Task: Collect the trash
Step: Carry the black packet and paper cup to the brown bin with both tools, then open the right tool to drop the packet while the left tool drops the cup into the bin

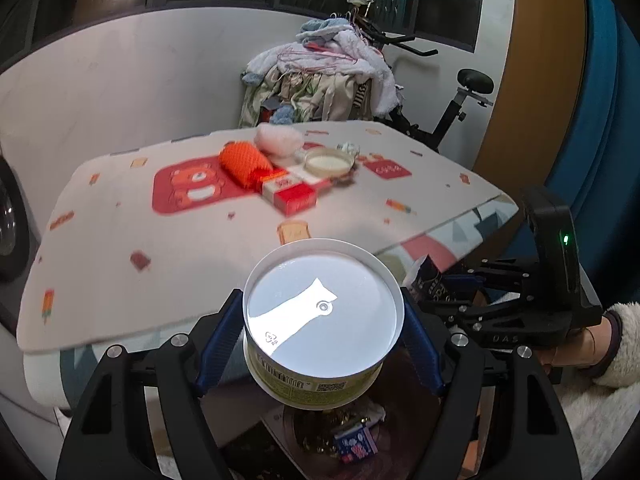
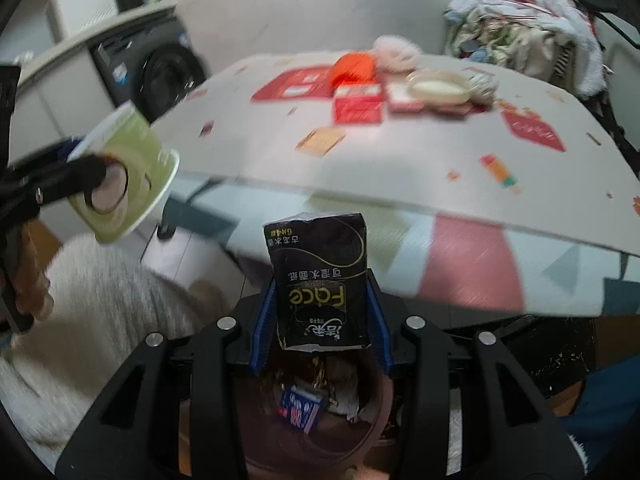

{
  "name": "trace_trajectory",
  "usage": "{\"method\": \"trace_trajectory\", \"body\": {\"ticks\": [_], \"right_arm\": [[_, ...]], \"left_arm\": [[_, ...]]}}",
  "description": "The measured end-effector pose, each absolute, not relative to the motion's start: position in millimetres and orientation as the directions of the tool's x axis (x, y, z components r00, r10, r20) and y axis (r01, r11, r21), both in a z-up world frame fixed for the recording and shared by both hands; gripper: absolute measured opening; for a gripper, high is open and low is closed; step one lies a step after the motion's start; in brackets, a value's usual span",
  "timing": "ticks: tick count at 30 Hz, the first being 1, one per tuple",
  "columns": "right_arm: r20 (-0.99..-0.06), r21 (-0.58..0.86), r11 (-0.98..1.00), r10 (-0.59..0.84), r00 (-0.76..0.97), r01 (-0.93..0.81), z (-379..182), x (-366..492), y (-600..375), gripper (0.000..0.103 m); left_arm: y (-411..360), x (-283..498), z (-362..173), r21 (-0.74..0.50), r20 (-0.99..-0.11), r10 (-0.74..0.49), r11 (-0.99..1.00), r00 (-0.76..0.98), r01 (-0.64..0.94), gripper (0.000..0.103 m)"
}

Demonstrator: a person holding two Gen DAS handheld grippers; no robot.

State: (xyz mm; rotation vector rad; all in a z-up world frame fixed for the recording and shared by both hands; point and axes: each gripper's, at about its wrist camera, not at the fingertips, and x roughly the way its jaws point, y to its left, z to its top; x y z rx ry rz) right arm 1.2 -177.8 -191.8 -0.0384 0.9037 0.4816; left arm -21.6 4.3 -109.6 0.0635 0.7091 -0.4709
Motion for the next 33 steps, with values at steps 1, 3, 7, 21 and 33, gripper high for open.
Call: {"method": "trace_trajectory", "body": {"ticks": [1, 3, 7, 21, 33], "right_arm": [[-0.769, 0.165, 0.889, 0.387, 0.509, -0.428, -197, -2, -175, 0.043], [-0.785, 0.160, 0.883, 0.385, 0.485, -0.442, -208, -7, -169, 0.043], [-0.817, 0.128, 0.877, 0.358, 0.452, -0.462, -225, -8, -158, 0.043], [-0.854, 0.130, 0.883, 0.331, 0.401, -0.451, -252, 3, -150, 0.048], [-0.767, 0.091, 0.924, 0.304, 0.566, -0.373, -224, -3, -169, 0.091]], "left_arm": [[7, -25, -114, -0.103, -0.642, -0.392, 0.896, 0.659, 0.433, 0.073], [11, -31, -122, -0.114, -0.643, -0.391, 0.899, 0.659, 0.422, 0.073], [16, -33, -135, -0.149, -0.634, -0.401, 0.902, 0.661, 0.404, 0.073], [10, -27, -160, -0.165, -0.649, -0.411, 0.897, 0.640, 0.410, 0.073], [0, -24, -170, -0.151, -0.677, -0.412, 0.889, 0.610, 0.432, 0.073]]}}
